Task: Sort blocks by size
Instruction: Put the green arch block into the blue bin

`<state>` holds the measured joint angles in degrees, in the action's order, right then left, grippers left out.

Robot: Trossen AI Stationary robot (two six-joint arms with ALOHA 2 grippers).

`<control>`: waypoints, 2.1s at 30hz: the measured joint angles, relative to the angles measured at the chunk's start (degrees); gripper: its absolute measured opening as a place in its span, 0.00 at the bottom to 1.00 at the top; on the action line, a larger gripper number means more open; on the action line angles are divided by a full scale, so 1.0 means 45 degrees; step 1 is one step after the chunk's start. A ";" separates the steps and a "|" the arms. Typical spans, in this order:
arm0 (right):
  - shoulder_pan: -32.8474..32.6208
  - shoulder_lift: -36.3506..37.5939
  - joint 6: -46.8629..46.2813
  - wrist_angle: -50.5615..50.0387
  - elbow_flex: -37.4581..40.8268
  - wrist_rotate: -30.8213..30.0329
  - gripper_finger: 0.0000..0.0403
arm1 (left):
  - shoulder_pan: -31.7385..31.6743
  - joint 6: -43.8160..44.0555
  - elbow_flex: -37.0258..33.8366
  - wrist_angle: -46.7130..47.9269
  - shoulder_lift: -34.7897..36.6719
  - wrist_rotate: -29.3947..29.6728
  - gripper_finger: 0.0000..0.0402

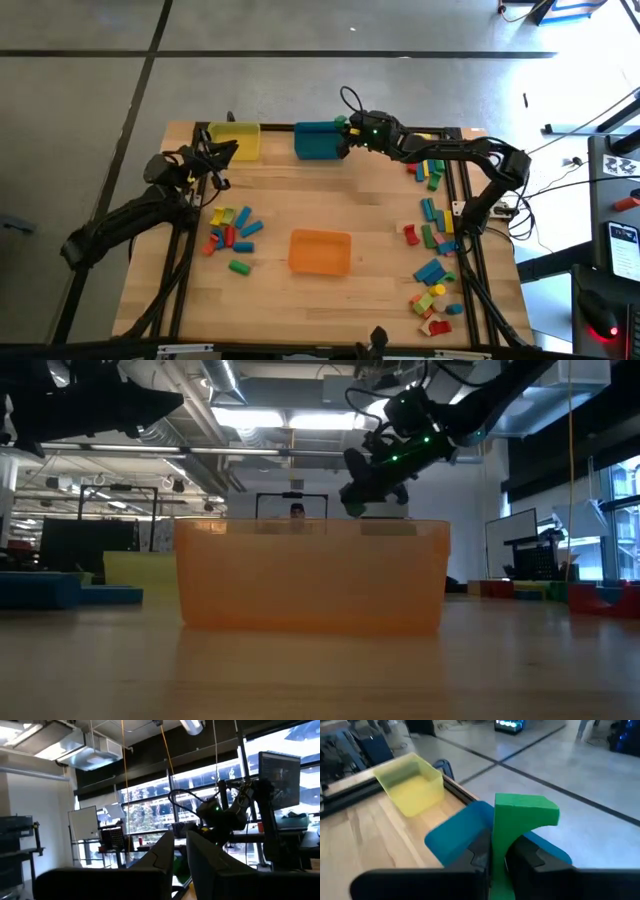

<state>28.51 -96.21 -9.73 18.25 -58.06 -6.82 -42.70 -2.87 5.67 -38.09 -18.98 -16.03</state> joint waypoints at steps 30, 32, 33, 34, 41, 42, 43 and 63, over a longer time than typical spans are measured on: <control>0.0000 -0.2423 0.0372 0.1222 0.0000 -0.0571 0.13 | 0.0602 0.0296 0.0000 0.0716 0.0019 -0.0015 0.09; 0.0000 -0.2423 0.0368 0.1215 0.0000 -0.0568 0.13 | 0.0602 0.0296 0.0000 0.0716 0.0019 -0.0015 0.09; 0.0000 -0.2423 0.0302 0.1163 0.0000 -0.0557 0.13 | 0.0602 0.0296 0.0000 0.0716 0.0019 -0.0015 0.09; 0.0000 -0.2423 0.0259 0.1068 0.0000 -0.0557 0.13 | 0.0602 0.0298 0.0000 0.0714 0.0019 -0.0015 0.09; 0.0000 -0.2423 0.0207 0.0385 0.0000 -0.0523 0.13 | 0.0602 0.0301 0.0000 0.0711 0.0019 -0.0015 0.09; 0.0000 -0.2423 0.0207 0.0287 0.0000 -0.0519 0.13 | 0.0602 0.0301 0.0000 0.0711 0.0015 -0.0015 0.09; 0.0000 -0.2423 0.0206 0.0224 0.0000 -0.0503 0.13 | 0.0602 0.0301 0.0000 0.0711 0.0017 -0.0015 0.09; 0.0606 -0.2826 -0.0413 -0.4431 -0.3681 0.0658 0.13 | 0.0661 0.0191 0.0000 0.0701 0.0000 -0.0005 0.09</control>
<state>31.24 -108.92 -11.59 -1.69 -74.63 -3.86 -39.72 -2.01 5.67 -34.94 -18.98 -16.05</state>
